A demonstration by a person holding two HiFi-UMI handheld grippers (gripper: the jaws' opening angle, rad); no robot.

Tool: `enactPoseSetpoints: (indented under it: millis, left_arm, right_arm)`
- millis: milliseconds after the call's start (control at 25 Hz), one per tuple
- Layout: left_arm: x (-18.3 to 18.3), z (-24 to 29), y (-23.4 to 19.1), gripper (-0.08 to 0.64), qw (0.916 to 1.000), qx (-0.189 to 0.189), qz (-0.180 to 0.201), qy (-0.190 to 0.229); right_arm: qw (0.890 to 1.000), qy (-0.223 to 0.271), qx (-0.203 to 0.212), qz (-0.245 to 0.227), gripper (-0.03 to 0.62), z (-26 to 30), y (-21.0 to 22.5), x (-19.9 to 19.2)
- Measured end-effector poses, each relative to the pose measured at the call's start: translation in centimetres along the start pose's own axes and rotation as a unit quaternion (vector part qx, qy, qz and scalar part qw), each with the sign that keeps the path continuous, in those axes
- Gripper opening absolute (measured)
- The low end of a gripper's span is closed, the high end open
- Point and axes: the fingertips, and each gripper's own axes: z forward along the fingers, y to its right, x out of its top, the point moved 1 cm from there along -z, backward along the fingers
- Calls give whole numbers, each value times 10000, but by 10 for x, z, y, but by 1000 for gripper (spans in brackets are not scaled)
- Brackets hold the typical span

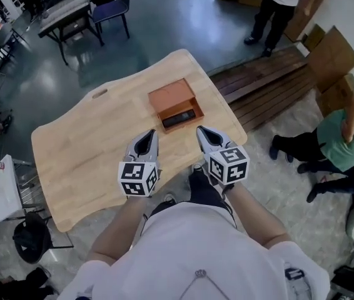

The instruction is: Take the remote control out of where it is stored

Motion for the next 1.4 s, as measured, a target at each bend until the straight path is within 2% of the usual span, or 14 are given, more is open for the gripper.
enactPoseSetpoints:
  millis: [320,520,680,1080,1240,1400]
  left_arm:
    - [37,85,-5,0,9962,849,-199,76]
    - [45,112,-16,0,9898,1378,-361,27]
    - [37,124,-30,0,9845,1670,-516,-137]
    - [20,145,-54,0,9836,1655,-604,-382]
    - [0,154,-57,0,9841,1521,-764,-508]
    - [-30,165,-65,0,9835,1366,-988,-649]
  right_arm:
    - [9943,-297,984,-296,28,75,73,51]
    - [9844,-568,1593,-488,28,115,89,65]
    - [9785,-743,1856,-514,28,139,94,64]
    - [9733,-1036,1972,-550,28,176,99,47]
    - [9640,-1446,2033,-919,28,198,104,21]
    - [9467,-1963,2094,-1465,30,230,109,-17]
